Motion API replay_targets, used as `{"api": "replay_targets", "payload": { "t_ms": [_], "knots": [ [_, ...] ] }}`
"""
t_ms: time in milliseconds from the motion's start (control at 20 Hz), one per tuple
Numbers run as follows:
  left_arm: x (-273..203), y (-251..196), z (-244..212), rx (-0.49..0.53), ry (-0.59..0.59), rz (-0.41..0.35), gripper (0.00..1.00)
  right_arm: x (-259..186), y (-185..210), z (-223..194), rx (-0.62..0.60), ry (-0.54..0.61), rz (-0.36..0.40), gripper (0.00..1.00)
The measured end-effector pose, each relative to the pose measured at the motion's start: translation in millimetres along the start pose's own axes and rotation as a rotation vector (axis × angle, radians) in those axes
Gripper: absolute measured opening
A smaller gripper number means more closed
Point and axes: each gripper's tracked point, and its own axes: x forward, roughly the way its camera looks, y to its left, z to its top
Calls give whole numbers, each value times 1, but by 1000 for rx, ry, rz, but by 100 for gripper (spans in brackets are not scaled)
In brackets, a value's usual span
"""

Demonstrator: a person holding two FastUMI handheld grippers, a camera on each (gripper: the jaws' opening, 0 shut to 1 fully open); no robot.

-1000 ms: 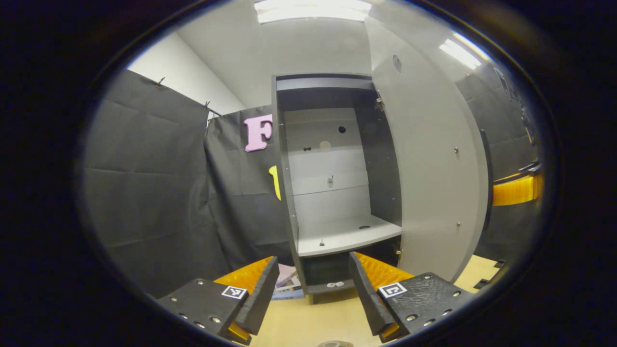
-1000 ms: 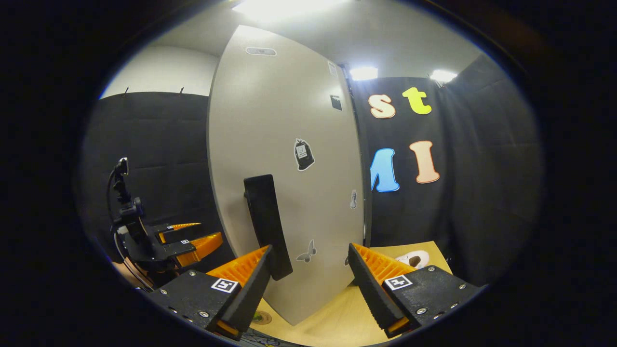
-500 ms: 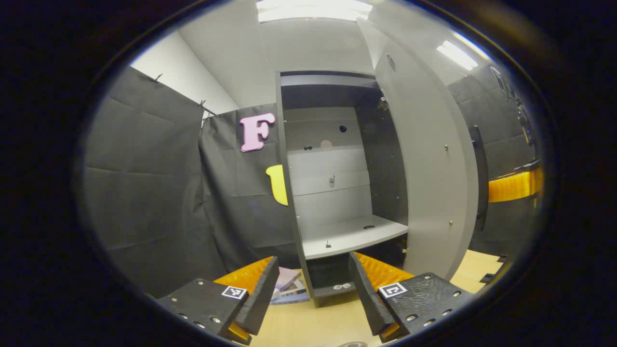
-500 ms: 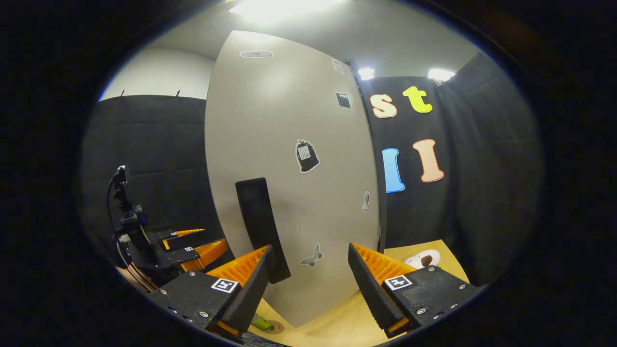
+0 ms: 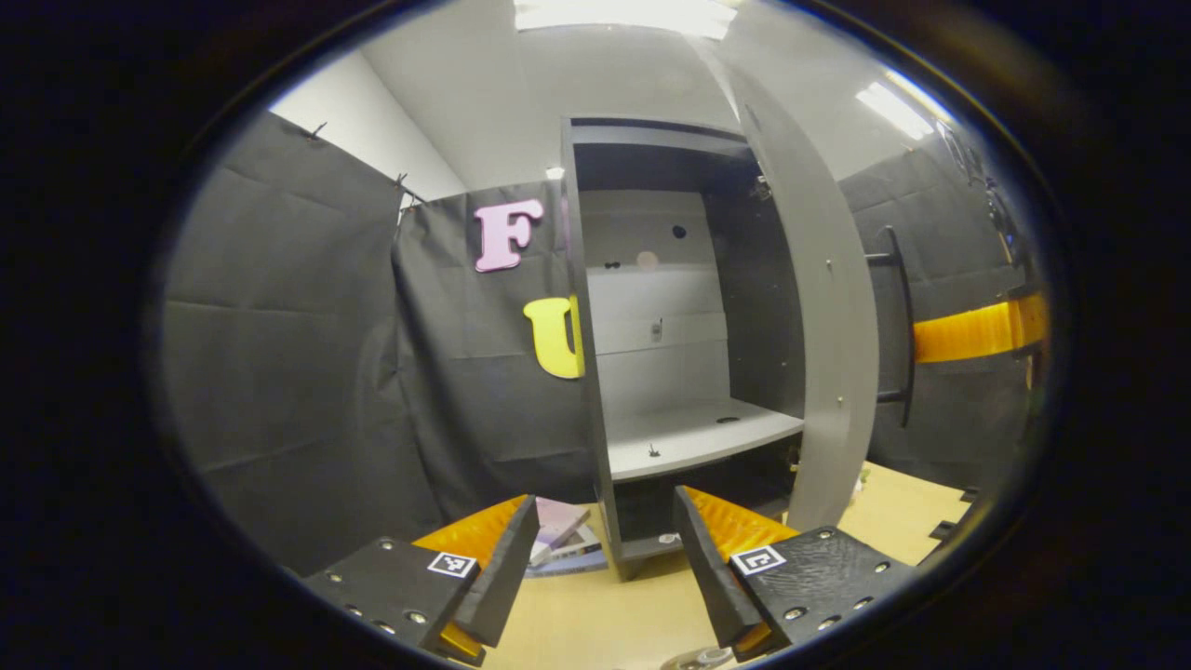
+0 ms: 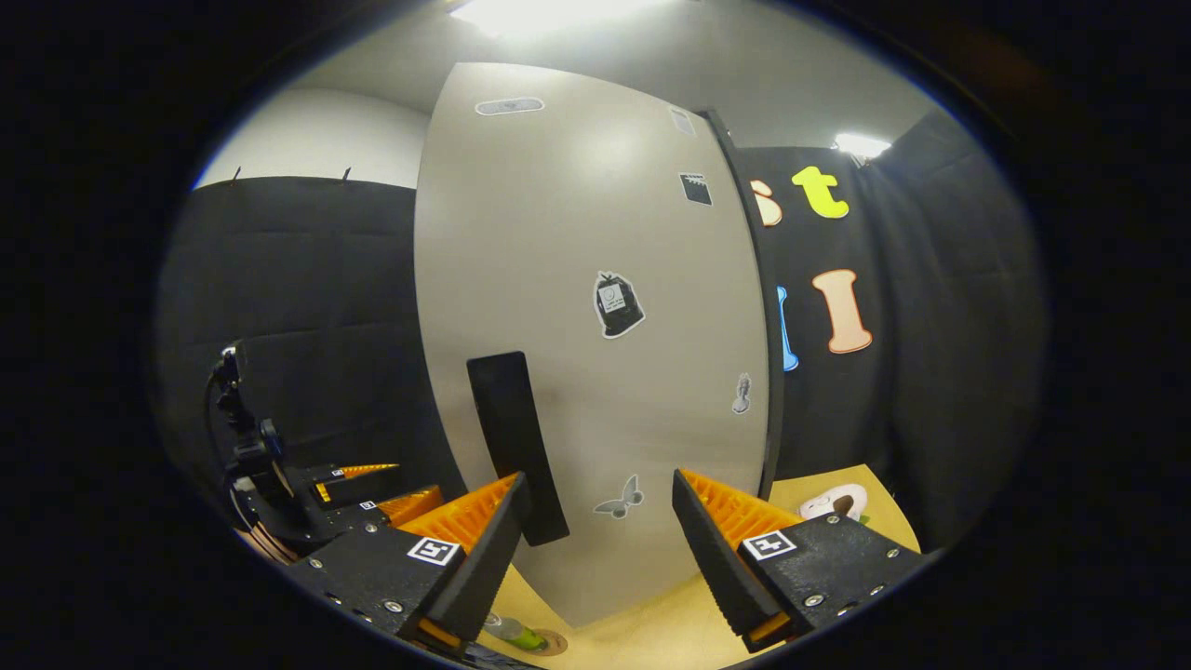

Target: Open the cabinet door with the right hand, grasp the bottle in the cabinet with the left hand and place it on the coaster, then close the cabinet door with the right hand.

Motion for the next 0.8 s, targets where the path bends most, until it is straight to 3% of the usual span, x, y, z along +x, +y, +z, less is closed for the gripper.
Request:
{"api": "replay_targets", "payload": {
  "t_ms": [50,200,250,300,450,500,550,700,750,800],
  "knots": [
    [-2,1,-3,0,4,0,83,1,4,-1,-12,1,3,94],
    [-26,0,-9,-13,6,8,83,-3,10,0,-42,-1,11,94],
    [-32,0,-7,-17,1,14,87,-4,7,1,-52,-8,-1,94],
    [-34,-2,-3,-21,-1,17,83,-6,1,3,-66,-17,-25,95],
    [-38,-19,12,-42,-26,21,83,-12,-40,7,-122,-72,-205,95],
    [-38,-26,20,-44,-33,28,90,-11,-49,6,-126,-89,-247,95],
    [-38,-31,29,-42,-39,39,83,-9,-55,2,-118,-91,-289,95],
    [-32,-58,49,-57,-53,46,83,1,-57,0,-61,-131,-296,92],
    [-30,-68,56,-67,-60,38,77,5,-57,-4,-34,-125,-284,95],
    [-29,-75,62,-70,-68,39,83,9,-54,-9,-3,-109,-254,92]
  ]
}}
